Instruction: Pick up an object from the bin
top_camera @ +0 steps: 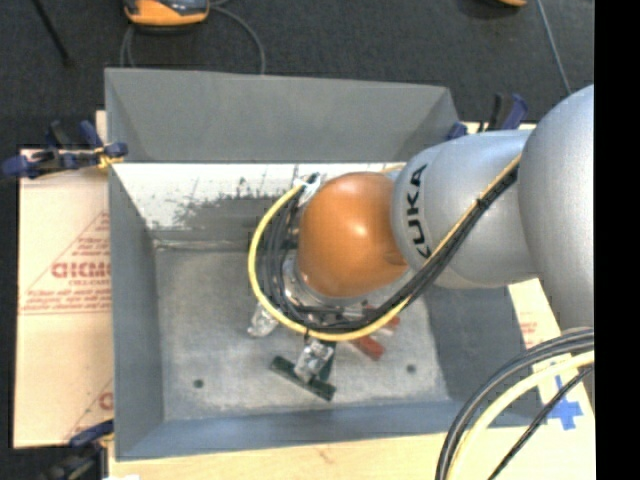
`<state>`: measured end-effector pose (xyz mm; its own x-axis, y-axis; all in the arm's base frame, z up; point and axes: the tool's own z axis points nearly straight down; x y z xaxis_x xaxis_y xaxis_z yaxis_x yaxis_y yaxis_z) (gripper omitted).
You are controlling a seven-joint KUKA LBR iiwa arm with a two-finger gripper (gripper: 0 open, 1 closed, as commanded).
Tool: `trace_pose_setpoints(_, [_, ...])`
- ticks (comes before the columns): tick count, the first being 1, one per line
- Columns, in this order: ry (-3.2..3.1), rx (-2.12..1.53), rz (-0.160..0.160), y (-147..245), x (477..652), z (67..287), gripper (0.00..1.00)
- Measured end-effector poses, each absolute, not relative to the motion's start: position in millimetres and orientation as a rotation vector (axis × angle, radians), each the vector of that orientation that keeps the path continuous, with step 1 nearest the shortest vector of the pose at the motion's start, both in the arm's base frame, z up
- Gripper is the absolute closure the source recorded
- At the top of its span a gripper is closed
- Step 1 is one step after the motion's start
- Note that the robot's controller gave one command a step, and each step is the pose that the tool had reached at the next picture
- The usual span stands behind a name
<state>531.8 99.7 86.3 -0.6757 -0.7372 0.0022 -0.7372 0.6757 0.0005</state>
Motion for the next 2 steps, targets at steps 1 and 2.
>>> trace_pose_setpoints(1, [-2.884,1.245,-0.001,92,529.4,127,1.00])
trace_pose_setpoints(2, [-2.880,1.250,-0.002,80,521.0,194,1.00])
